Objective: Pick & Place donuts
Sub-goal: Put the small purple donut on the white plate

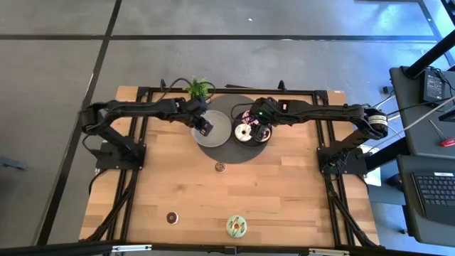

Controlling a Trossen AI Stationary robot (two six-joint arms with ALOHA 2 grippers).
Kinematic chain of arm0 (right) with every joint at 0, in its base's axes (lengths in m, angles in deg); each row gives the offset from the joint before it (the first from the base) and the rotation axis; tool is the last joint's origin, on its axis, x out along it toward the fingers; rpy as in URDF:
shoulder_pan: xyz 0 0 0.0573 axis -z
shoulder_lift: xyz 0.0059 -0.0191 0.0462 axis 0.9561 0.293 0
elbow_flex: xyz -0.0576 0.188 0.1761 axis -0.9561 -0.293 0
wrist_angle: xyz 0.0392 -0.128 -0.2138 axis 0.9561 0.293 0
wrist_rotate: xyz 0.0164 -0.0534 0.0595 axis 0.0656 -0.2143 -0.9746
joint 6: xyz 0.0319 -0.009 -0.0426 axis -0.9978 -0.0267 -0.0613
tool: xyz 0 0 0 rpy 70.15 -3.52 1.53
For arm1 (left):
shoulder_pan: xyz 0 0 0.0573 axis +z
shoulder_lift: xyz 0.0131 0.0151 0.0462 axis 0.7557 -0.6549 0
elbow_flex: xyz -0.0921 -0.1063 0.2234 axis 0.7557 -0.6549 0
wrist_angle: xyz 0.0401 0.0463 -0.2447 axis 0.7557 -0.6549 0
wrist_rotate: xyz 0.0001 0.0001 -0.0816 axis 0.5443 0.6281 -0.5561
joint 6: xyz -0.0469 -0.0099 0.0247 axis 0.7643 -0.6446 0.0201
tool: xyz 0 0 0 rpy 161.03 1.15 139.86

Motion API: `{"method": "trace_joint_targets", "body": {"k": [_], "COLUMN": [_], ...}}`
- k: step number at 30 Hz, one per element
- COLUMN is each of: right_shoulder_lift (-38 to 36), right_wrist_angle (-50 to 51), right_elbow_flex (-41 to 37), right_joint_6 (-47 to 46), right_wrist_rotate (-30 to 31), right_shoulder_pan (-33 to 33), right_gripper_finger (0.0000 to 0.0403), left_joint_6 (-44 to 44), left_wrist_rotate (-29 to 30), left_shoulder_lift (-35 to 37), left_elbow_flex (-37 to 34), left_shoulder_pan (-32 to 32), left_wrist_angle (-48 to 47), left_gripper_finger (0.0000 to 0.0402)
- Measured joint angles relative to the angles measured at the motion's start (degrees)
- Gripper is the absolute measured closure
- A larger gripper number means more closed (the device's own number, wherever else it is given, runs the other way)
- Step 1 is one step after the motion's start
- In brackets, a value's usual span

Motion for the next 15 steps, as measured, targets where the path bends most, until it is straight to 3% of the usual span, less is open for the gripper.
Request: {"method": "trace_joint_targets", "body": {"k": [7, 15], "right_shoulder_lift": [0.0, 0.0], "right_wrist_angle": [-0.2, -0.3], "right_elbow_flex": [0.0, 0.0], "right_joint_6": [-1.0, -1.4], "right_wrist_rotate": [0.2, 0.2], "right_shoulder_pan": [0.0, 0.1], "right_gripper_finger": [0.0120, 0.0120], "left_joint_6": [2.2, 4.4], "left_wrist_rotate": [-2.1, -1.8], "left_shoulder_lift": [-8.8, -12.3], "left_elbow_flex": [0.0, 0.0], "left_shoulder_pan": [2.3, 3.8], "left_wrist_angle": [4.9, 5.5], "left_gripper_finger": [0.0378, 0.0373]}}
